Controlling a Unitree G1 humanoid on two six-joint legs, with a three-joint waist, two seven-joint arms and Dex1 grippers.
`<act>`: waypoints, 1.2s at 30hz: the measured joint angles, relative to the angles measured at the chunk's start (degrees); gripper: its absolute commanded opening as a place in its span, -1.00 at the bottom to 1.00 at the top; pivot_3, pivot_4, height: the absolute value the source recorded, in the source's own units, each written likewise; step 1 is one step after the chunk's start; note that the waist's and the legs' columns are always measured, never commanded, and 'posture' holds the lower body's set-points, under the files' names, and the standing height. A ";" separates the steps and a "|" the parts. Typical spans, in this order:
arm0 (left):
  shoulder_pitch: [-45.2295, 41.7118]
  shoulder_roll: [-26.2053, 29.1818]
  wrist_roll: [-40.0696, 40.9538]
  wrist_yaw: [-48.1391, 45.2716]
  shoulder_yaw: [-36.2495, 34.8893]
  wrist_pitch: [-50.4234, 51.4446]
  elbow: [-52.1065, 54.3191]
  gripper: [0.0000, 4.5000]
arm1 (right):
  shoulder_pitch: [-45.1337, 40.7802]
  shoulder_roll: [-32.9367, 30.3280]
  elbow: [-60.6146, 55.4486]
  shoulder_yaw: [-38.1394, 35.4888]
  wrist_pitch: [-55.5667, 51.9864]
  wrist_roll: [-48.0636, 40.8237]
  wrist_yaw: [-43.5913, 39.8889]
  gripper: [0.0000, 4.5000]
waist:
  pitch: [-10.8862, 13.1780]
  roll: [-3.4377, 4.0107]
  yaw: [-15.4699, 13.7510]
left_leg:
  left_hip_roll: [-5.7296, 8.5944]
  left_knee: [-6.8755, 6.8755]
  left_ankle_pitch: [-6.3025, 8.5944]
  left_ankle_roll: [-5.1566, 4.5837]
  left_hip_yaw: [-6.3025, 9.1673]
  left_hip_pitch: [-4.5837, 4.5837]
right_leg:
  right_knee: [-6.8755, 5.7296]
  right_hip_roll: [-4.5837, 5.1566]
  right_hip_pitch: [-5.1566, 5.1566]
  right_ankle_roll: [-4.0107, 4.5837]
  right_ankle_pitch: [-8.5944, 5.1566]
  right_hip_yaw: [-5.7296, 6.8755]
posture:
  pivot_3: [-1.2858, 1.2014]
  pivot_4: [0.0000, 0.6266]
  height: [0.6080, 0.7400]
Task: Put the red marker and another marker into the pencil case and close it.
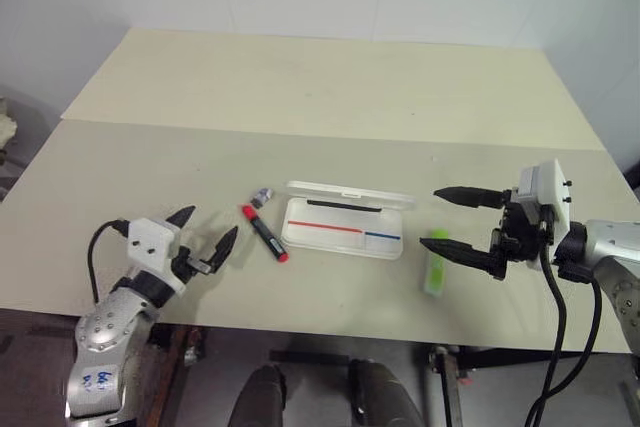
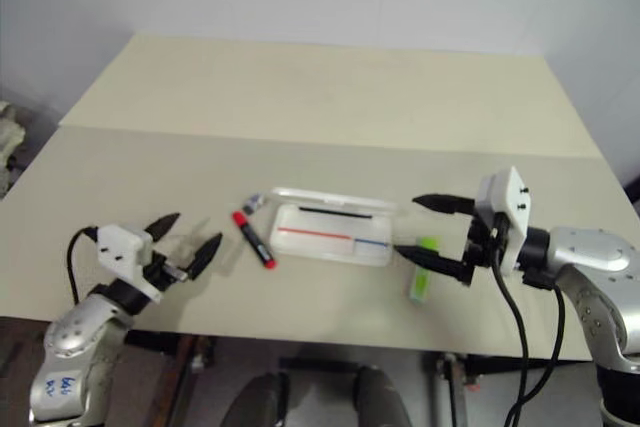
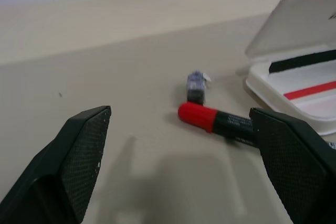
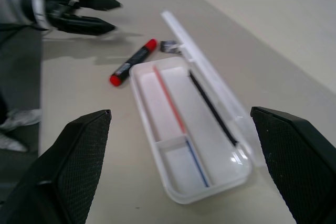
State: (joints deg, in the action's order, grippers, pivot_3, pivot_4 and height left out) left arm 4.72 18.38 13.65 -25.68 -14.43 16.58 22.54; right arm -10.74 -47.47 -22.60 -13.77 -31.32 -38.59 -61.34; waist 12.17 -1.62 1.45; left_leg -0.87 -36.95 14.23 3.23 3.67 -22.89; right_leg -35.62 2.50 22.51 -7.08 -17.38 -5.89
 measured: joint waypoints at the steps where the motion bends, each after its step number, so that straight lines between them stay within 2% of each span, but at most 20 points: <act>1: -0.53 -0.40 0.02 0.07 1.21 0.29 0.00 0.99 | -0.13 0.00 0.23 0.28 0.00 0.10 -0.24 1.00 | 0.00 0.00 0.02 | 0.01 0.00 0.00 0.00 -0.04 -0.01 | 0.02 0.01 0.00 0.01 0.00 -0.02 | 0.03 -0.52 1.00; 8: -2.34 -4.72 1.28 5.20 4.80 5.75 1.80 0.99 | -1.45 0.01 2.59 1.12 1.30 1.43 -0.41 1.00 | 0.00 0.00 0.14 | -0.01 0.07 0.02 -0.02 -0.07 -0.01 | 0.03 0.00 0.06 -0.36 0.21 -0.05 | 0.03 -0.52 1.00; 11: -2.21 -4.83 1.46 7.89 4.89 9.01 4.32 0.99 | -1.39 0.01 3.10 1.28 1.73 1.81 -0.45 1.00 | 0.00 0.01 0.12 | 0.00 0.11 0.02 -0.02 -0.07 0.01 | 0.02 -0.01 0.06 -0.43 0.25 -0.05 | 0.03 -0.52 1.00; 27: -10.65 -11.61 4.89 23.88 3.56 36.36 10.53 0.99 | -1.33 0.01 6.15 1.90 3.89 3.89 -0.97 1.00 | 0.00 0.00 0.10 | 0.06 -0.02 0.02 -0.04 -0.08 -0.03 | 0.05 -0.01 0.03 -0.45 0.27 -0.08 | 0.03 -0.52 1.00; 36: -18.59 -12.34 3.61 30.87 2.88 52.49 10.86 0.99 | -1.25 0.02 6.20 2.05 3.98 4.37 -0.65 1.00 | 0.01 -0.02 0.11 | 0.08 -0.03 0.02 -0.03 -0.07 -0.03 | 0.06 -0.01 0.03 -0.60 0.34 -0.08 | 0.03 -0.52 1.00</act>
State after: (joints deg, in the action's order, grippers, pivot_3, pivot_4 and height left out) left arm -13.87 6.04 17.26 5.20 -11.54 69.07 33.40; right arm -11.99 -47.45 -16.40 -11.72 -27.35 -34.22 -61.98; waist 12.18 -1.64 1.57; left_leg -0.79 -36.98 14.25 3.19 3.60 -22.93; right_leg -35.57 2.49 22.54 -7.68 -17.04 -5.97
